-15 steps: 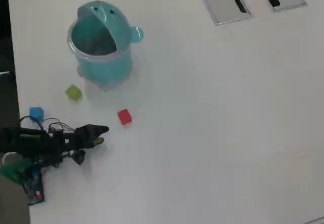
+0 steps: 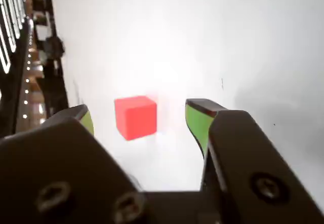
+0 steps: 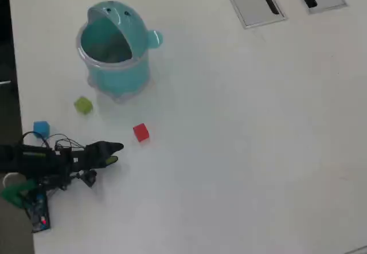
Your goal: Grasp RGB lego blocks and put them in the bin one by one.
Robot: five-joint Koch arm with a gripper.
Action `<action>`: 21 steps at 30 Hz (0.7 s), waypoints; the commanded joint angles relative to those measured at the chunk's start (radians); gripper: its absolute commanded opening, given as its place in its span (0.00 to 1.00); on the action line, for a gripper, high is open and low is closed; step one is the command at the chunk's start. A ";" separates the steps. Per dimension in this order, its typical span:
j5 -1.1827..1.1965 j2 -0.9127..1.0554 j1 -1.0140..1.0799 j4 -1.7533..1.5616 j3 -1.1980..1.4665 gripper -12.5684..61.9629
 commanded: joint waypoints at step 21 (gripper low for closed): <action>-0.107 0.063 -0.025 -0.135 0.071 0.62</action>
